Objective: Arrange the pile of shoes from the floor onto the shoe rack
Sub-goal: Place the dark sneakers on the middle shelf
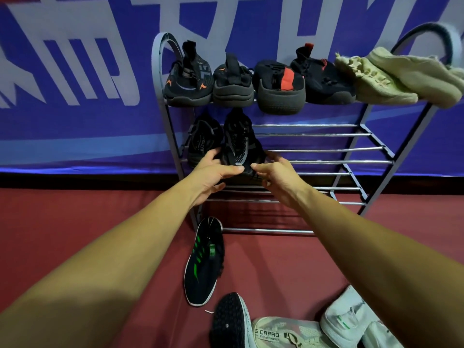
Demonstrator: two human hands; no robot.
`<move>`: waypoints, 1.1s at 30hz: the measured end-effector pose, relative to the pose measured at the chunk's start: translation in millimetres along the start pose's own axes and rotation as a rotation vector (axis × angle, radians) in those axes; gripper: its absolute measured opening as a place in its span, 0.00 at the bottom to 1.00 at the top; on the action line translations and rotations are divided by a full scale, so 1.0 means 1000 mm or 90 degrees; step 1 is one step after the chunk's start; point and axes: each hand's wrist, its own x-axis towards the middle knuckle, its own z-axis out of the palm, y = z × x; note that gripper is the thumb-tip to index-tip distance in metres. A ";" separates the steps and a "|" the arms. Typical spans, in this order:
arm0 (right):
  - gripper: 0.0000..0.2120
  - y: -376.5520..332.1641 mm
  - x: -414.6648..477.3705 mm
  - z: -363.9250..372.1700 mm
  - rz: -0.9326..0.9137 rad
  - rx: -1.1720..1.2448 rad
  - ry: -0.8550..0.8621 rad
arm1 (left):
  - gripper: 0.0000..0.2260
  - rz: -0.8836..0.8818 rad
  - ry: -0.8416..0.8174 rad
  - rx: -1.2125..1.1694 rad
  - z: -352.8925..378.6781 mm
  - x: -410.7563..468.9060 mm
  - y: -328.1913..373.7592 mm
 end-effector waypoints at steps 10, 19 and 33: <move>0.25 0.003 0.012 0.002 -0.028 -0.051 0.068 | 0.39 0.041 0.101 0.146 -0.002 0.013 -0.004; 0.29 0.004 0.024 0.011 -0.069 -0.193 0.121 | 0.30 0.057 0.160 0.120 0.000 0.013 -0.008; 0.25 0.006 0.014 -0.006 -0.147 -0.472 0.136 | 0.30 0.054 0.101 0.245 -0.011 0.010 -0.020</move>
